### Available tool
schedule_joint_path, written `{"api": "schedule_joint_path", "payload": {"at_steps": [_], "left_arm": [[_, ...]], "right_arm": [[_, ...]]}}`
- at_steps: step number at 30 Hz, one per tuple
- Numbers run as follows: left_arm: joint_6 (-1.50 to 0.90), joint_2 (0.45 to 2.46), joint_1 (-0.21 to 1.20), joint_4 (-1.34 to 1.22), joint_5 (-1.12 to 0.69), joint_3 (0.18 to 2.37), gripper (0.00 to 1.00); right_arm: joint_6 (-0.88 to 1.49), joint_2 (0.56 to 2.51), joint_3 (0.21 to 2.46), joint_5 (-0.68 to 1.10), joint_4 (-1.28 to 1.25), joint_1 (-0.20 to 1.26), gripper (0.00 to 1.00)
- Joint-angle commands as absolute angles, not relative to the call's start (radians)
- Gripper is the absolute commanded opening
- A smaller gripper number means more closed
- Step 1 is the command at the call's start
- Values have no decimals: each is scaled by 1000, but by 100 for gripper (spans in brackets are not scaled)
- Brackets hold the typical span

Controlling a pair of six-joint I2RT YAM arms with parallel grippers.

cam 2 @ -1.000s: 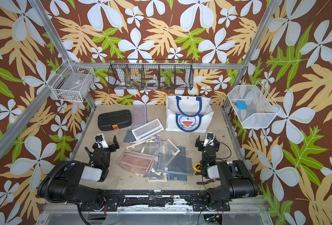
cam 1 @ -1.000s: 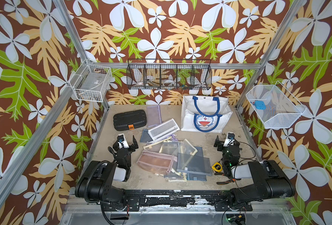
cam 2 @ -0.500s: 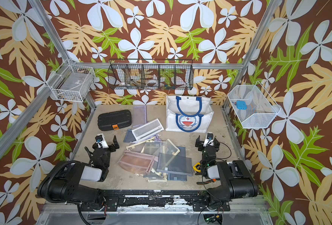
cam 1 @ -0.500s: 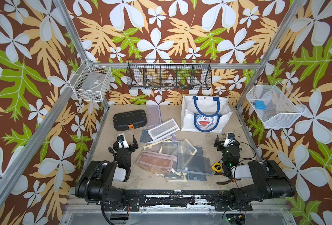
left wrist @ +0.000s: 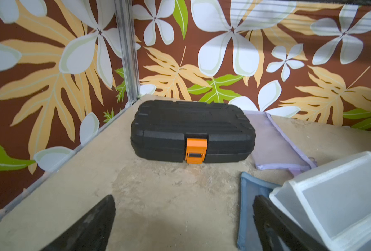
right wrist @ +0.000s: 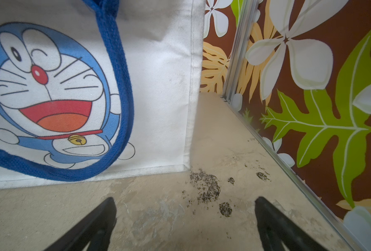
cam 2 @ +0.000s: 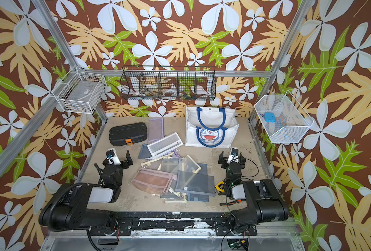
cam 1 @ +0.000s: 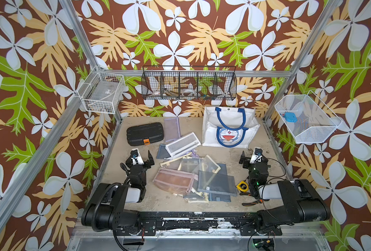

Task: Put the pencil pouch into the canvas bag
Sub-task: Pick up the pencil case from the pencil case.

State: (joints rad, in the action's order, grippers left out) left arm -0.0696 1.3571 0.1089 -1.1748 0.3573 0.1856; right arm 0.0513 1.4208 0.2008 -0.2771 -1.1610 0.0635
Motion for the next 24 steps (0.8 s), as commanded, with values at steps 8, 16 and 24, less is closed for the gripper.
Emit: {"api": "schedule_joint_path", "payload": {"at_steps": [8,16,24], "left_arm": [[-481,1023,118,-283,311,534,100],[-691,769,142,271,-186,662,100],[-864,529,195,586,-275,627,100]], "right_arm": [[276,879,477,-306,-318,86,100],[258,846,646,-16,77,241,100],[363,800,562,-64,127,599,100]]}}
